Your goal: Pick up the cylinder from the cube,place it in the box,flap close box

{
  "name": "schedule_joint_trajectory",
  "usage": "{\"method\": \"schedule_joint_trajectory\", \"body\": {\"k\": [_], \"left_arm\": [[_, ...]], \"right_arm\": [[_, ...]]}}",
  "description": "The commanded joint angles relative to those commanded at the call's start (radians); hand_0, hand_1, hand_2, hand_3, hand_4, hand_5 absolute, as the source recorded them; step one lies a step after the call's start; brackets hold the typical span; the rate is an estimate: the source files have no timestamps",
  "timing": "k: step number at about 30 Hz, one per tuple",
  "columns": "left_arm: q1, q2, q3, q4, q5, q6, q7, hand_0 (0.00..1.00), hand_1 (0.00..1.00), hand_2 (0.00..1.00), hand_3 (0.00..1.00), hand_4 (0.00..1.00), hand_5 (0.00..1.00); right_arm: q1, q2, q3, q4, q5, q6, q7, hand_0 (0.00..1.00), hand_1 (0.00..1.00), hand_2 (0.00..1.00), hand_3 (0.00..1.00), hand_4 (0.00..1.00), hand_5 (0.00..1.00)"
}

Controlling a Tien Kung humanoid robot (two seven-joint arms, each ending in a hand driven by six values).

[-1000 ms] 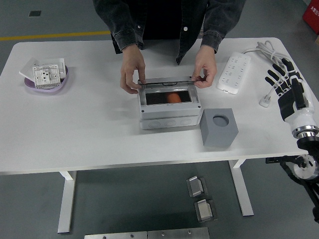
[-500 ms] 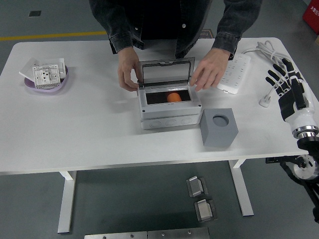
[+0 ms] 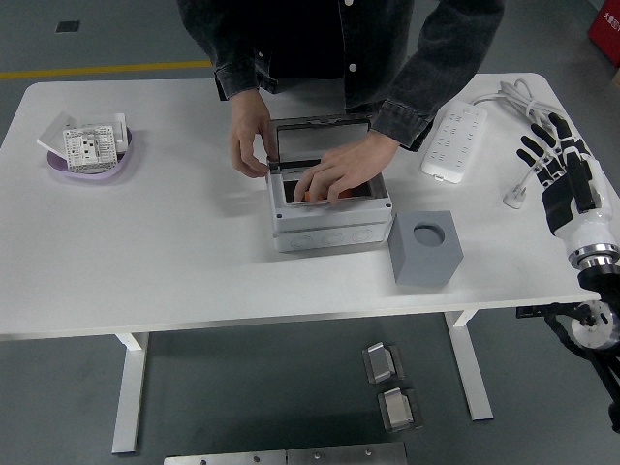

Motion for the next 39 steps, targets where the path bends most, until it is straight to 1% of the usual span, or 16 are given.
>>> {"method": "schedule_joint_trajectory", "body": {"k": [17, 32, 37, 39], "left_arm": [[-0.006, 0.0, 0.01, -0.001, -0.002, 0.0, 0.0, 0.627, 0.64, 0.605, 0.631, 0.682, 0.27], [0.0, -0.001, 0.016, -0.002, -0.004, 0.0, 0.001, 0.627, 0.641, 0.605, 0.63, 0.683, 0.271], [0.001, 0.0, 0.017, -0.002, -0.005, 0.001, 0.001, 0.628, 0.641, 0.605, 0.631, 0.682, 0.27], [0.002, -0.001, 0.018, -0.001, -0.006, 0.001, 0.001, 0.628, 0.641, 0.605, 0.631, 0.682, 0.27]], "right_arm": [[-0.001, 0.002, 0.002, 0.0, -0.001, -0.008, 0.001, 0.802, 0.756, 0.771, 0.836, 0.774, 0.545], [0.0, 0.007, -0.001, 0.001, -0.011, -0.023, 0.001, 0.801, 0.755, 0.77, 0.835, 0.774, 0.548], [0.003, 0.013, -0.013, 0.001, -0.062, -0.057, 0.003, 0.802, 0.755, 0.769, 0.834, 0.773, 0.55], [0.008, 0.018, -0.027, -0.003, -0.107, -0.097, 0.008, 0.802, 0.755, 0.769, 0.834, 0.773, 0.55]]}}
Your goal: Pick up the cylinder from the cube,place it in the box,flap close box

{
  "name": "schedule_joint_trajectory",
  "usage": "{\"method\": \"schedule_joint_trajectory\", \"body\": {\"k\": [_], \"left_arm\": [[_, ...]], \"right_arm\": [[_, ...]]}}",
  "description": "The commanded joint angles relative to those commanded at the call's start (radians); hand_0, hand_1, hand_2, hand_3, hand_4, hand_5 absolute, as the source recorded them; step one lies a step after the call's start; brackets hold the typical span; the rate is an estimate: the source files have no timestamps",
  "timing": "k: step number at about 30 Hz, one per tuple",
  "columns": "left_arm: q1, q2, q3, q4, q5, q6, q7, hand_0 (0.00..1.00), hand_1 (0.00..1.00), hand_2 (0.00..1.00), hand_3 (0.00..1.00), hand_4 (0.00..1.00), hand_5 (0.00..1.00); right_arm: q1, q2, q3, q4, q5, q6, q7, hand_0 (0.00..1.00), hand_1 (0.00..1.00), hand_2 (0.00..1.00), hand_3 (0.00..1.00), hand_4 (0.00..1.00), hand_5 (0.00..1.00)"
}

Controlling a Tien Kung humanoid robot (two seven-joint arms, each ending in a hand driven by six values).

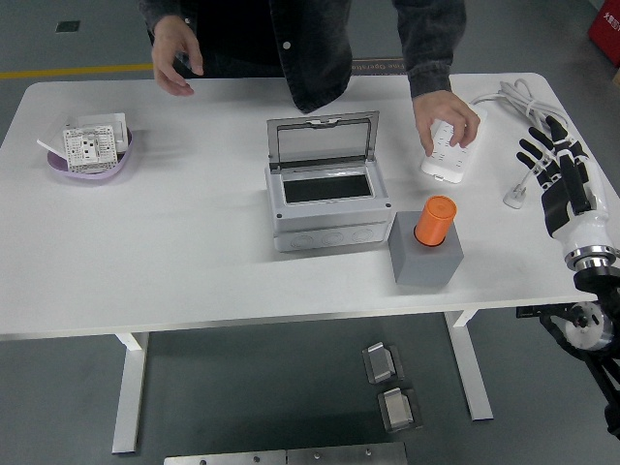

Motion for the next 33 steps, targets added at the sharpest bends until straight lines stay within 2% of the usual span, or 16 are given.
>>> {"method": "schedule_joint_trajectory", "body": {"k": [4, 7, 12, 13, 19, 20, 24, 25, 30, 31, 33], "left_arm": [[0.001, -0.001, 0.001, 0.0, 0.0, 0.0, 0.0, 0.628, 0.641, 0.605, 0.631, 0.683, 0.27], [0.001, -0.003, 0.001, 0.0, 0.0, 0.0, 0.0, 0.628, 0.641, 0.605, 0.631, 0.683, 0.27], [0.002, -0.003, 0.002, 0.0, -0.001, 0.0, 0.001, 0.628, 0.641, 0.605, 0.631, 0.683, 0.27], [0.002, -0.003, 0.003, 0.0, -0.001, 0.0, 0.001, 0.628, 0.641, 0.605, 0.631, 0.684, 0.27], [0.0, -0.005, 0.003, 0.0, -0.001, -0.001, 0.0, 0.628, 0.641, 0.605, 0.631, 0.684, 0.27], [0.0, -0.005, 0.003, 0.0, -0.001, -0.001, 0.0, 0.628, 0.641, 0.605, 0.632, 0.684, 0.272], [0.001, -0.006, 0.005, 0.0, -0.003, -0.001, 0.001, 0.628, 0.641, 0.605, 0.632, 0.684, 0.272], [0.001, -0.006, 0.005, 0.0, -0.003, -0.001, 0.001, 0.628, 0.641, 0.605, 0.632, 0.684, 0.272], [0.001, -0.006, 0.005, 0.0, -0.003, -0.001, 0.001, 0.628, 0.641, 0.605, 0.632, 0.684, 0.272], [0.001, -0.006, 0.004, 0.0, -0.003, -0.001, 0.0, 0.628, 0.641, 0.605, 0.631, 0.683, 0.271], [0.001, -0.006, 0.004, 0.0, -0.003, -0.001, 0.001, 0.628, 0.641, 0.605, 0.631, 0.683, 0.271]], "right_arm": [[0.021, 0.016, -0.046, -0.024, -0.1, -0.085, 0.018, 0.804, 0.755, 0.769, 0.834, 0.772, 0.547], [0.035, 0.029, -0.076, -0.043, -0.16, -0.13, 0.035, 0.805, 0.756, 0.769, 0.834, 0.771, 0.546], [0.057, 0.04, -0.134, -0.056, -0.238, -0.176, 0.067, 0.805, 0.756, 0.769, 0.834, 0.771, 0.546], [0.062, 0.04, -0.145, -0.056, -0.249, -0.182, 0.072, 0.804, 0.757, 0.779, 0.843, 0.769, 0.49], [0.076, 0.045, -0.172, -0.061, -0.236, -0.185, 0.096, 0.804, 0.757, 0.779, 0.843, 0.769, 0.49], [0.077, 0.044, -0.172, -0.061, -0.231, -0.182, 0.098, 0.81, 0.83, 0.88, 0.901, 0.731, 0.212], [0.074, 0.037, -0.167, -0.062, -0.202, -0.166, 0.11, 0.81, 0.83, 0.88, 0.901, 0.731, 0.212], [0.074, 0.036, -0.166, -0.063, -0.194, -0.161, 0.113, 0.841, 0.891, 0.914, 0.938, 0.714, 0.157], [0.071, 0.033, -0.158, -0.063, -0.17, -0.144, 0.128, 0.841, 0.891, 0.914, 0.938, 0.714, 0.157], [0.071, 0.033, -0.157, -0.063, -0.168, -0.144, 0.131, 0.907, 0.918, 0.924, 0.955, 0.755, 0.215], [0.071, 0.033, -0.156, -0.06, -0.168, -0.147, 0.137, 0.907, 0.918, 0.924, 0.955, 0.755, 0.215]]}}
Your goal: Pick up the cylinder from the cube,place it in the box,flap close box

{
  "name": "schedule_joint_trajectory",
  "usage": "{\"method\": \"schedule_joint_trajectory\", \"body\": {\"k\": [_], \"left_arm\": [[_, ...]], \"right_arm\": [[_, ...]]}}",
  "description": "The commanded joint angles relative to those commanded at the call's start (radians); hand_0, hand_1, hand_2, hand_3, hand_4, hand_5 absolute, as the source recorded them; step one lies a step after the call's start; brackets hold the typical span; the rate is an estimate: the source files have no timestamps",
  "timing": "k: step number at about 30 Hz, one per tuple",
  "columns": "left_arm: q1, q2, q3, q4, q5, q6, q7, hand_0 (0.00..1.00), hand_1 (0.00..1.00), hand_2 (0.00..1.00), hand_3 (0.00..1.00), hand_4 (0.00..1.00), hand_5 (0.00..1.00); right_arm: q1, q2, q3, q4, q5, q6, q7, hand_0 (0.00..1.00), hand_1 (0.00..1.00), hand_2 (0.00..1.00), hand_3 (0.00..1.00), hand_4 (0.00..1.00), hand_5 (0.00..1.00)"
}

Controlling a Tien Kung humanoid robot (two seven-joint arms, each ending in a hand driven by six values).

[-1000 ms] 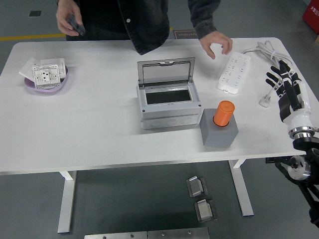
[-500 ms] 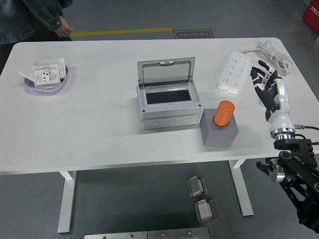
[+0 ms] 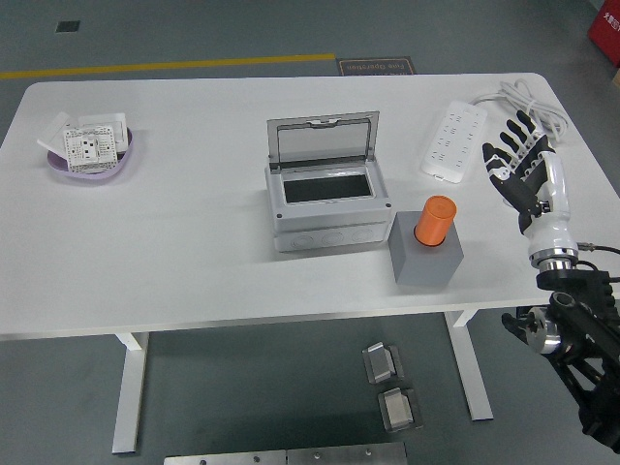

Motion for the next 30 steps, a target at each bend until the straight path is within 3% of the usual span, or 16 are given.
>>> {"method": "schedule_joint_trajectory", "body": {"k": [3, 4, 9, 10, 13, 15, 16, 21, 22, 27, 28, 30], "left_arm": [[0.0, 0.0, 0.001, 0.0, -0.001, 0.0, 0.0, 0.628, 0.641, 0.605, 0.631, 0.683, 0.271], [0.0, -0.001, 0.001, 0.0, -0.001, 0.0, 0.0, 0.627, 0.641, 0.605, 0.631, 0.683, 0.271], [-0.001, -0.001, 0.001, 0.0, 0.0, 0.0, 0.0, 0.627, 0.641, 0.605, 0.631, 0.683, 0.271], [-0.001, -0.001, 0.001, 0.0, 0.0, 0.0, 0.0, 0.627, 0.641, 0.605, 0.631, 0.683, 0.271], [-0.001, -0.001, 0.001, 0.0, 0.0, 0.0, 0.0, 0.627, 0.641, 0.605, 0.631, 0.683, 0.271], [-0.001, -0.001, 0.002, 0.0, 0.0, 0.0, 0.0, 0.627, 0.641, 0.605, 0.631, 0.683, 0.271], [-0.002, -0.002, 0.003, 0.0, 0.0, 0.0, 0.0, 0.627, 0.641, 0.605, 0.632, 0.683, 0.271], [-0.002, -0.003, 0.005, 0.0, -0.001, -0.001, 0.001, 0.627, 0.641, 0.605, 0.632, 0.683, 0.271], [-0.003, -0.003, 0.005, 0.0, -0.001, -0.001, 0.001, 0.627, 0.641, 0.605, 0.631, 0.683, 0.271], [-0.004, -0.003, 0.007, 0.0, -0.002, -0.001, 0.001, 0.627, 0.641, 0.605, 0.631, 0.683, 0.271], [-0.004, -0.003, 0.008, 0.0, -0.002, -0.001, 0.001, 0.627, 0.64, 0.605, 0.631, 0.683, 0.27], [-0.005, -0.002, 0.008, 0.0, -0.002, -0.002, 0.001, 0.627, 0.64, 0.605, 0.631, 0.683, 0.27]], "right_arm": [[0.001, -0.002, -0.004, 0.006, -0.018, -0.014, 0.005, 0.907, 0.918, 0.924, 0.955, 0.755, 0.215], [0.001, -0.003, -0.007, 0.008, -0.03, -0.021, 0.006, 0.908, 0.92, 0.902, 0.958, 0.848, 0.41], [0.009, -0.011, -0.039, 0.024, -0.104, -0.062, 0.001, 0.908, 0.92, 0.902, 0.958, 0.848, 0.41], [0.012, -0.012, -0.048, 0.025, -0.114, -0.068, 0.0, 0.882, 0.877, 0.812, 0.913, 0.855, 0.385], [0.019, -0.012, -0.068, 0.026, -0.123, -0.074, 0.002, 0.882, 0.877, 0.812, 0.913, 0.855, 0.385], [0.025, -0.012, -0.089, 0.02, -0.119, -0.075, 0.005, 0.882, 0.877, 0.812, 0.913, 0.855, 0.385], [0.03, -0.012, -0.104, 0.014, -0.113, -0.075, 0.007, 0.818, 0.799, 0.743, 0.859, 0.845, 0.329], [0.044, -0.008, -0.152, -0.017, -0.084, -0.073, 0.018, 0.818, 0.799, 0.743, 0.859, 0.845, 0.329], [0.048, -0.007, -0.161, -0.025, -0.076, -0.073, 0.021, 0.78, 0.751, 0.665, 0.792, 0.848, 0.318], [0.061, -0.003, -0.196, -0.051, -0.049, -0.072, 0.031, 0.78, 0.751, 0.665, 0.792, 0.848, 0.318], [0.064, -0.003, -0.204, -0.056, -0.044, -0.072, 0.032, 0.769, 0.713, 0.607, 0.734, 0.841, 0.299], [0.071, -0.001, -0.227, -0.072, -0.029, -0.071, 0.036, 0.769, 0.713, 0.607, 0.734, 0.841, 0.299]]}}
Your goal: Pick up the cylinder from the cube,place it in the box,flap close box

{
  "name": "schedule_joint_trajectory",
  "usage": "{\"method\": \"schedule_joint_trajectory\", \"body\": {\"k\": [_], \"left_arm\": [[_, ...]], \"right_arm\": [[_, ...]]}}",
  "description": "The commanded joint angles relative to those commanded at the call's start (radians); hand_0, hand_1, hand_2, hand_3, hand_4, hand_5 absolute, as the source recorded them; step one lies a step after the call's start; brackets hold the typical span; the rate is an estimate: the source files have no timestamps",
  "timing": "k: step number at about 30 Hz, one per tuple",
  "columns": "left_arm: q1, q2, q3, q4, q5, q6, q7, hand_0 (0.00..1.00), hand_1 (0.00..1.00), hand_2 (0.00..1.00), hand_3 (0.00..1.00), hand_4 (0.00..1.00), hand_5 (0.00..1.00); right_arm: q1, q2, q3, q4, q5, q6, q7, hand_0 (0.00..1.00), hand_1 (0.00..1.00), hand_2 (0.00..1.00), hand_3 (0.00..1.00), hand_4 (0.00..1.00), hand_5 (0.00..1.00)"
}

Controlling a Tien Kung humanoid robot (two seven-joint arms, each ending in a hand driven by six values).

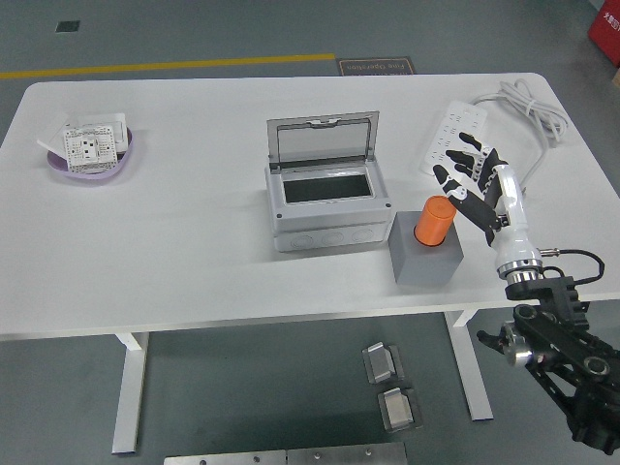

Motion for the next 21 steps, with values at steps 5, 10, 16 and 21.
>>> {"method": "schedule_joint_trajectory", "body": {"k": [5, 10, 16, 21], "left_arm": [[-0.002, -0.001, 0.002, 0.0, -0.001, -0.001, 0.0, 0.627, 0.641, 0.605, 0.631, 0.683, 0.27], [-0.003, -0.003, 0.003, 0.0, -0.002, -0.002, 0.001, 0.627, 0.641, 0.605, 0.631, 0.683, 0.27], [-0.005, -0.003, 0.005, 0.0, -0.004, -0.002, 0.001, 0.625, 0.641, 0.605, 0.63, 0.682, 0.269], [-0.007, -0.005, 0.004, 0.0, -0.003, -0.003, 0.001, 0.625, 0.641, 0.605, 0.63, 0.682, 0.269]], "right_arm": [[0.014, 0.008, -0.043, -0.038, 0.031, 0.006, 0.003, 0.75, 0.707, 0.596, 0.69, 0.839, 0.292], [0.023, 0.009, -0.068, -0.065, 0.063, 0.018, 0.006, 0.75, 0.707, 0.596, 0.69, 0.839, 0.292], [0.037, 0.006, -0.106, -0.078, 0.09, 0.028, 0.007, 0.76, 0.725, 0.626, 0.731, 0.825, 0.284], [0.048, 0.004, -0.135, -0.09, 0.098, 0.034, 0.001, 0.76, 0.725, 0.626, 0.731, 0.825, 0.284]]}}
